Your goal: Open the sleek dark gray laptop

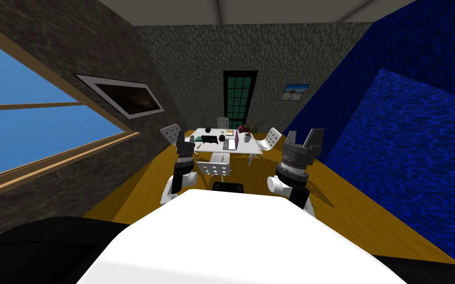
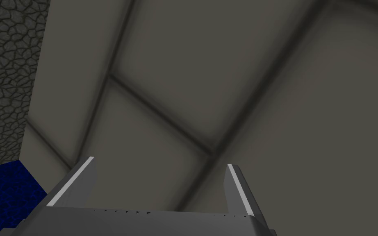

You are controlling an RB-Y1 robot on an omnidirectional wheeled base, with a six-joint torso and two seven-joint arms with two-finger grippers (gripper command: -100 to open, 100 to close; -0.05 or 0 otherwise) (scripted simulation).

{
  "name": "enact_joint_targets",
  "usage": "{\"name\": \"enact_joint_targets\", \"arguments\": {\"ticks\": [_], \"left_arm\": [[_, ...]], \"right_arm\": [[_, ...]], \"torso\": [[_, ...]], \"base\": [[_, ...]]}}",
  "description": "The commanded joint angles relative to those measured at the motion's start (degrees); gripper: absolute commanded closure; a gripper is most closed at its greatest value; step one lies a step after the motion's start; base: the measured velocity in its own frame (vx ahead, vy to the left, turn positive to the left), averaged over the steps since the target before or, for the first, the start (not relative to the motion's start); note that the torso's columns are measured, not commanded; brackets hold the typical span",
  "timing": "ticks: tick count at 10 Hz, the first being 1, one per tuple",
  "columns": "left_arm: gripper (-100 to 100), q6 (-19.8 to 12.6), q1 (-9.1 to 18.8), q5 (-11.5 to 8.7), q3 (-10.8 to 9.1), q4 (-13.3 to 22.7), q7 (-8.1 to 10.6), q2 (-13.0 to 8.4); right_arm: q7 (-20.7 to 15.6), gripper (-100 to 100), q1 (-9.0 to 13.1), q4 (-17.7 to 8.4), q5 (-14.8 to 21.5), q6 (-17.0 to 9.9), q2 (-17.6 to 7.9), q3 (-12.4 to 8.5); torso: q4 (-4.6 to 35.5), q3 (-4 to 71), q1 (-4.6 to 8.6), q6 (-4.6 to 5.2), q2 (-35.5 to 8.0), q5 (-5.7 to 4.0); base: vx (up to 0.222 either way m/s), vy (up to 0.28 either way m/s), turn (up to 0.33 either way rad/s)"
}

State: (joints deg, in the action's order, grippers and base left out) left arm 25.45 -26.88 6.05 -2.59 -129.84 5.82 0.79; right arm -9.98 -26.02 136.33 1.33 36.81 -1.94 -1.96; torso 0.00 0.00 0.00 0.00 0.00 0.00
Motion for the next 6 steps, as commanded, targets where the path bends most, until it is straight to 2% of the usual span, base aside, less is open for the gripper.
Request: {"name": "enact_joint_targets", "arguments": {"ticks": [1, 6], "left_arm": [[0, 0.00, 0.00, 0.00, 0.00, 0.00, 0.00, 0.00], [0, 0.00, 0.00, 0.00, 0.00, -0.01, 0.00, 0.00]], "right_arm": [[0.00, 0, 0.00, 0.00, 0.00, 0.00, 0.00, 0.00], [0.00, 0, 0.00, 0.01, 0.00, 0.00, 0.00, 0.00]], "torso": [[2.35, 4.67, 0.00, 0.00, -2.32, 0.00], [22.68, 45.36, 0.00, 0.00, -22.69, 0.00]], "base": [[0.000, 0.000, 0.000], [0.000, 0.000, 0.000]]}}
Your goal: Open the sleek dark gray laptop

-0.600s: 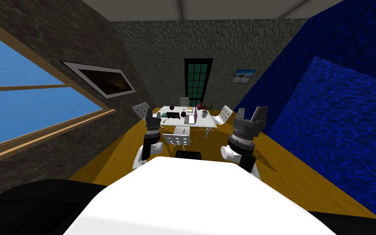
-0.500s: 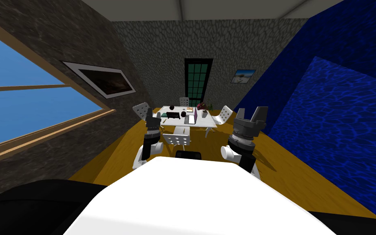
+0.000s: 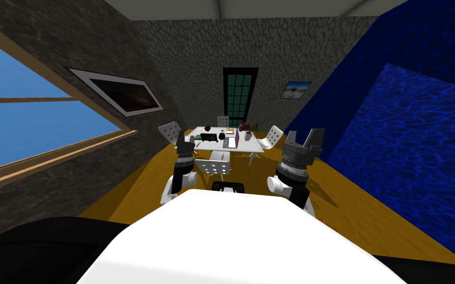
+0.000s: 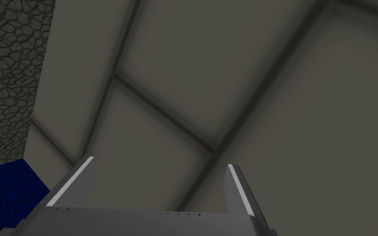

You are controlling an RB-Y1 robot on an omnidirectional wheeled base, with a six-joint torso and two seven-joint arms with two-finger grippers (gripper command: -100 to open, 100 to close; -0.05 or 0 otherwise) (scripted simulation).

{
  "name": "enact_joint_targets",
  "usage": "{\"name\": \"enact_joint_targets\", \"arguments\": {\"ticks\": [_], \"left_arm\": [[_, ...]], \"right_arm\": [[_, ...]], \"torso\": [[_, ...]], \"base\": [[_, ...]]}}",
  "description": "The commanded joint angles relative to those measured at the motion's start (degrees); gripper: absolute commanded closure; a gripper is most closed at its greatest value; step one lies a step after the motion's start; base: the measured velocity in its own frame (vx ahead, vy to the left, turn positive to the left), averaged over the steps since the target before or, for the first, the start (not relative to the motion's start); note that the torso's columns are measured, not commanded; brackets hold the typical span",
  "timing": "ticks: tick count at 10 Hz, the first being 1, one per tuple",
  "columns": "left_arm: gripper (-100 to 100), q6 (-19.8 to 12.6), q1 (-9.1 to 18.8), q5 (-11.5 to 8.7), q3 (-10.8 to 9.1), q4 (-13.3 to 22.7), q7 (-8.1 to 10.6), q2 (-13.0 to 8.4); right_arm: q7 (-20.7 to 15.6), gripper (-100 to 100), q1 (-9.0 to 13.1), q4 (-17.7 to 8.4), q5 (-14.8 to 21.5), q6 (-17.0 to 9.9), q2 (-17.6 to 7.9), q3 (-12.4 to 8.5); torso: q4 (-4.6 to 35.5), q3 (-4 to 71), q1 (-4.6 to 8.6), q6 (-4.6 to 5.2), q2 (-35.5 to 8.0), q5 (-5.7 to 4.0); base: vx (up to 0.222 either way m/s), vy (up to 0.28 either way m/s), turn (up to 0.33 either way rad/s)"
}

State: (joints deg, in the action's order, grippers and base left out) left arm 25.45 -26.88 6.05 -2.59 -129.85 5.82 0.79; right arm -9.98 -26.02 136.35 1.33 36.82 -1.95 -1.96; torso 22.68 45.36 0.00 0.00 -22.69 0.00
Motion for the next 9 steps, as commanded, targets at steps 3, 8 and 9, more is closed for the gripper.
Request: {"name": "enact_joint_targets", "arguments": {"ticks": [3, 8, 9], "left_arm": [[0, 0.00, 0.00, 0.00, 0.00, 0.00, 0.00, 0.00], [-100, -4.36, 1.87, 1.26, 0.14, 1.81, -1.90, -6.59], [-100, -5.61, 2.40, 1.63, 0.15, 2.38, -2.45, -7.35]], "right_arm": [[0.00, 0, 0.00, 0.00, 0.00, 0.00, 0.00, 0.00], [0.00, 0, 0.00, -0.02, 0.00, -0.01, 0.02, 0.02], [0.00, 0, 0.00, -0.02, 0.00, 0.00, 0.03, 0.02]], "torso": [[12.69, 25.37, 0.00, 0.00, -12.70, 0.00], [19.56, 39.25, 0.22, 0.01, -19.48, -0.08], [19.55, 39.30, 0.18, 0.00, -19.43, -0.05]], "base": [[0.000, 0.000, 0.000], [-0.055, -0.147, -0.034], [-0.016, -0.240, -0.057]]}}
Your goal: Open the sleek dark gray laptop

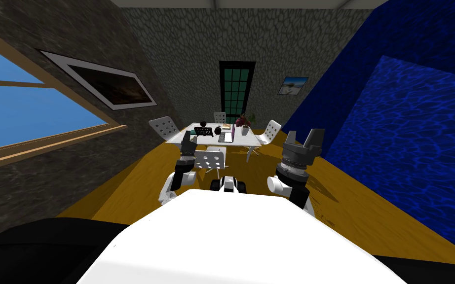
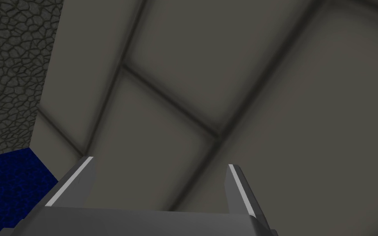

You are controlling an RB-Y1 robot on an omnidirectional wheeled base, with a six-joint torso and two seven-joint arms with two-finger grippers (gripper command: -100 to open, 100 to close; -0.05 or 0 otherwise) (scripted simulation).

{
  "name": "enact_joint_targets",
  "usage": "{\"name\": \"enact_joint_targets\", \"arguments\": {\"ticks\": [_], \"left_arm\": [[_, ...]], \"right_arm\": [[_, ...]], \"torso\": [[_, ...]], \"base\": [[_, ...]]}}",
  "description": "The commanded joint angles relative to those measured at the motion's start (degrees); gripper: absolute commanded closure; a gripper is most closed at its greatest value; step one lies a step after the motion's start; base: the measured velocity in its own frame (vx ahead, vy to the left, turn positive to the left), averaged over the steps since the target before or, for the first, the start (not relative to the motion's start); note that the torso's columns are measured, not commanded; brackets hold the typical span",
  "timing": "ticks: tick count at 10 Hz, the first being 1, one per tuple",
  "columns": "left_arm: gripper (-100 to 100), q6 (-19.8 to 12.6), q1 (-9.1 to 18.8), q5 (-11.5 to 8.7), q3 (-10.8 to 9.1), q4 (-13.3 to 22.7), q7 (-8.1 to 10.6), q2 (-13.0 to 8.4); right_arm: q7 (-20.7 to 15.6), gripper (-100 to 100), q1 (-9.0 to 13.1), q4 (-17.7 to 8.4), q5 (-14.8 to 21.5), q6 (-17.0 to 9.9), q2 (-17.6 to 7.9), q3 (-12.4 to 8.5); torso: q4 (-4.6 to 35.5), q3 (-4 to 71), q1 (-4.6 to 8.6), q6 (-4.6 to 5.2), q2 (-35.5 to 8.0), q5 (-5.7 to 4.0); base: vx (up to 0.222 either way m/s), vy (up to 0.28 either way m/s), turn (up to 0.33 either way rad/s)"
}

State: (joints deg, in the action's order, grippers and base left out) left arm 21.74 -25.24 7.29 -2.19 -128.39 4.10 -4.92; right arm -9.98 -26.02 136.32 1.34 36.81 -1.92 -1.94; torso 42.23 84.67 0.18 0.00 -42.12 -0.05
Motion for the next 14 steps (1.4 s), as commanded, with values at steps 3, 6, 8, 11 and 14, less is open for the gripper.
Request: {"name": "enact_joint_targets", "arguments": {"ticks": [3, 6, 8, 11, 14], "left_arm": [[-100, -6.06, 2.51, 1.65, -0.35, 2.77, -2.59, -3.29], [-100, -8.94, 3.67, 2.55, -0.51, 4.04, -3.91, -3.98], [-100, -11.71, 4.77, 3.45, -0.74, 5.32, -5.20, -4.42], [-100, -15.33, 6.18, 4.69, -1.21, 7.21, -6.95, -4.80], [-100, -18.06, 7.19, 5.75, -1.89, 8.81, -8.38, -5.03]], "right_arm": [[0.00, 0, 0.00, 0.00, 0.00, 0.00, 0.00, 0.00], [0.00, 0, 0.00, 0.00, 0.00, 0.00, 0.00, 0.00], [0.00, 0, 0.00, 0.00, 0.00, 0.00, -0.01, 0.00], [0.00, 0, -0.01, 0.01, 0.00, 0.00, 0.00, 0.00], [0.00, 0, -0.01, 0.01, 0.00, 0.00, 0.00, 0.00]], "torso": [[0.04, -0.06, -0.19, 0.00, -0.09, 0.05], [0.08, -0.15, -0.16, -0.01, -0.26, 0.05], [0.07, -0.12, -0.29, 0.00, -0.19, 0.08], [0.01, 0.00, -0.06, 0.00, -0.02, 0.01], [0.06, -0.12, -0.11, 0.00, -0.20, 0.03]], "base": [[-0.001, -0.246, -0.063], [-0.009, -0.246, -0.047], [0.012, -0.232, -0.045], [0.066, -0.269, -0.044], [0.073, -0.257, -0.023]]}}
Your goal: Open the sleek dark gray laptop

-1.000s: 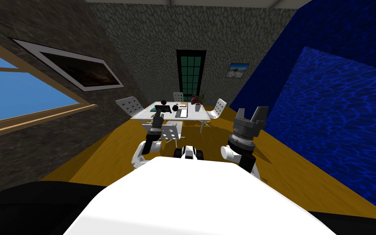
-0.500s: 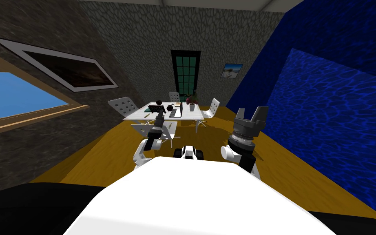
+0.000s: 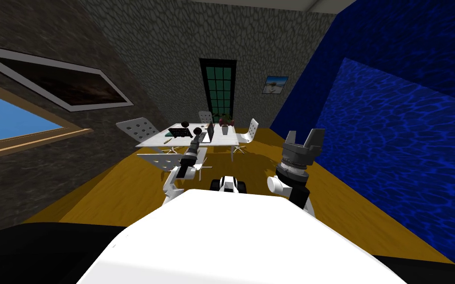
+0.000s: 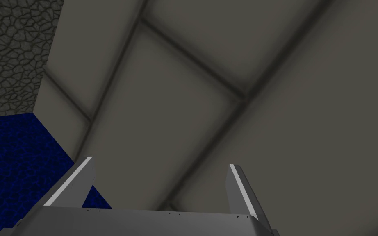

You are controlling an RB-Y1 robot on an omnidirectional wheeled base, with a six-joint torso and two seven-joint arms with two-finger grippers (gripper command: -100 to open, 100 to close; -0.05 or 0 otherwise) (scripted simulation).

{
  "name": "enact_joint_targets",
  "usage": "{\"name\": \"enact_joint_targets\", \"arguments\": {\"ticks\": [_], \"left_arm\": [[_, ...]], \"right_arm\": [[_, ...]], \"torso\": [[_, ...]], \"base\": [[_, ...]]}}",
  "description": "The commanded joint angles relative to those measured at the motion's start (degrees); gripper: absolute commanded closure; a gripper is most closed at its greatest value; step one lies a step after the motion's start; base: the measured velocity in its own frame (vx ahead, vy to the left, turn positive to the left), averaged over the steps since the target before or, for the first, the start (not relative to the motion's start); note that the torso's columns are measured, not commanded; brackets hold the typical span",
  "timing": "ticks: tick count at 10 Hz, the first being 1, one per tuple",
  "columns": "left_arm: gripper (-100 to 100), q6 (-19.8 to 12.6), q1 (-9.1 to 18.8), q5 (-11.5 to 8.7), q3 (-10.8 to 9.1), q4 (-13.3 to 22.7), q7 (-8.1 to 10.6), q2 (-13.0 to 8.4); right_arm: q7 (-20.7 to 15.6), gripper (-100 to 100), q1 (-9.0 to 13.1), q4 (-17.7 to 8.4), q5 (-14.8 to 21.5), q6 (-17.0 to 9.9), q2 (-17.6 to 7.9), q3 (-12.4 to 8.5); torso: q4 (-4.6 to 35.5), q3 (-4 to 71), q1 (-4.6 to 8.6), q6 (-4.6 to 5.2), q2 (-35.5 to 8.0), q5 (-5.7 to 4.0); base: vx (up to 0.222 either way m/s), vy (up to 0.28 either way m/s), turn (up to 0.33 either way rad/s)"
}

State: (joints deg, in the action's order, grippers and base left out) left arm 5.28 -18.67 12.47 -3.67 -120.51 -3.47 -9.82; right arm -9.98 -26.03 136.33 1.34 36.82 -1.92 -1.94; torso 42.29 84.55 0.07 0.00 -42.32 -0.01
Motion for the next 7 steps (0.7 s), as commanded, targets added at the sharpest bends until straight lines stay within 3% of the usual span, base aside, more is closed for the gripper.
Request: {"name": "enact_joint_targets", "arguments": {"ticks": [1, 4, 7], "left_arm": [[-100, -2.90, 1.04, 1.17, -1.01, 1.88, -1.59, -0.25], [-100, -4.46, 1.34, 2.15, -2.51, 3.70, -2.82, -0.04], [-100, -4.94, 1.16, 2.73, -3.85, 5.17, -3.57, 0.51]], "right_arm": [[0.00, 0, 0.00, 0.00, 0.00, 0.00, -0.01, 0.00], [0.00, 0, -0.02, 0.00, 0.00, 0.00, -0.01, -0.01], [0.00, 0, -0.02, 0.00, 0.00, 0.00, -0.02, -0.02]], "torso": [[0.00, -0.01, -0.16, -0.01, 0.00, 0.02], [-0.08, 0.17, -0.25, -0.01, 0.30, 0.05], [0.00, 0.00, -0.24, 0.00, 0.00, 0.07]], "base": [[0.082, -0.226, 0.003], [0.167, -0.192, 0.046], [0.195, -0.085, 0.072]]}}
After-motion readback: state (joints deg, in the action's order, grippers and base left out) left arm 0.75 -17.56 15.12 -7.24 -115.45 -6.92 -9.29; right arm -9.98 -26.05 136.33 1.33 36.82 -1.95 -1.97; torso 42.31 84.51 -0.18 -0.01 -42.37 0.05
